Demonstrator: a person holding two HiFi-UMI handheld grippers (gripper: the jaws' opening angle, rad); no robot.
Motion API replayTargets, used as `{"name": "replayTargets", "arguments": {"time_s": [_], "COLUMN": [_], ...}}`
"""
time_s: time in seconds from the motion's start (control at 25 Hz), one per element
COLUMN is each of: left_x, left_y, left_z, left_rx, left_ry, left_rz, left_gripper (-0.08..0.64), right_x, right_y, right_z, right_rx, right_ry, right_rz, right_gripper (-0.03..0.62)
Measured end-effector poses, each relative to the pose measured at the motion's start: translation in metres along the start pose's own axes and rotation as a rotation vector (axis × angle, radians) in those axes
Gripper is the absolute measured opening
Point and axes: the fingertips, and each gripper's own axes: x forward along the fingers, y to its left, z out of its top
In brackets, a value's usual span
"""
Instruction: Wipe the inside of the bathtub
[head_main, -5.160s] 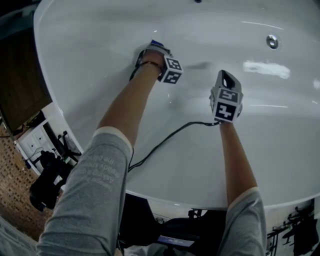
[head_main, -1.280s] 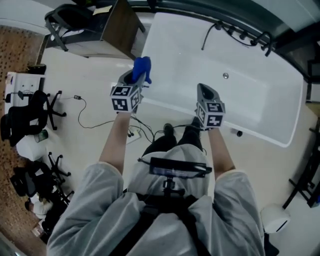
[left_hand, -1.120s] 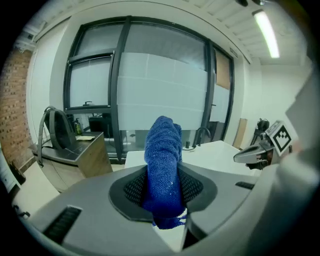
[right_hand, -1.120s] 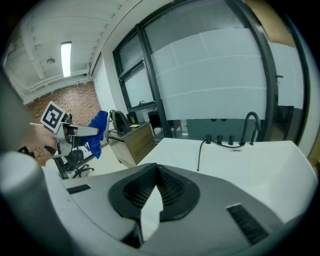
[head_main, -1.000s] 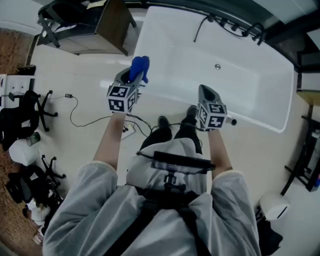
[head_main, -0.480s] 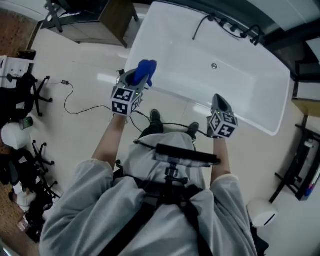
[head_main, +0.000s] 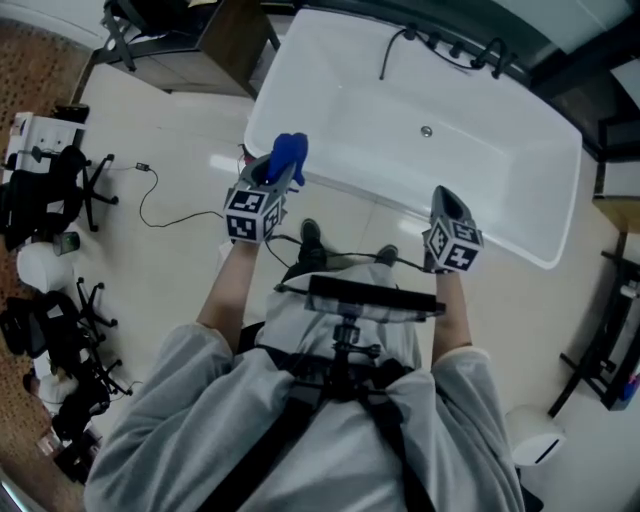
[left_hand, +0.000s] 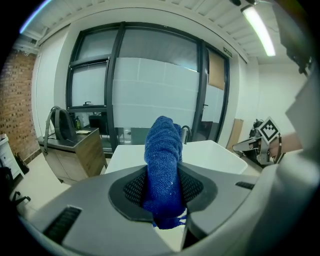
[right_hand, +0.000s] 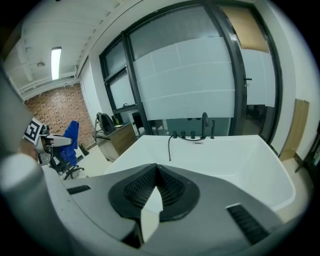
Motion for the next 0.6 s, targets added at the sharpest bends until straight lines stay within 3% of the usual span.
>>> {"name": "replayTargets", "arguments": {"time_s": [0.6], "left_x": [0.003], "left_y": [-0.032], "left_z": [0.004], "left_rx": [-0.040], "left_ry": [-0.022], "left_rz": [0.004], "left_gripper": [0.126], "right_x": [-0.014], "right_y": [-0.025], "right_z": [0.015], "right_rx": [-0.028], "right_ry": [-0.027], "right_rz": [-0.005], "right_gripper": [0.008]}}
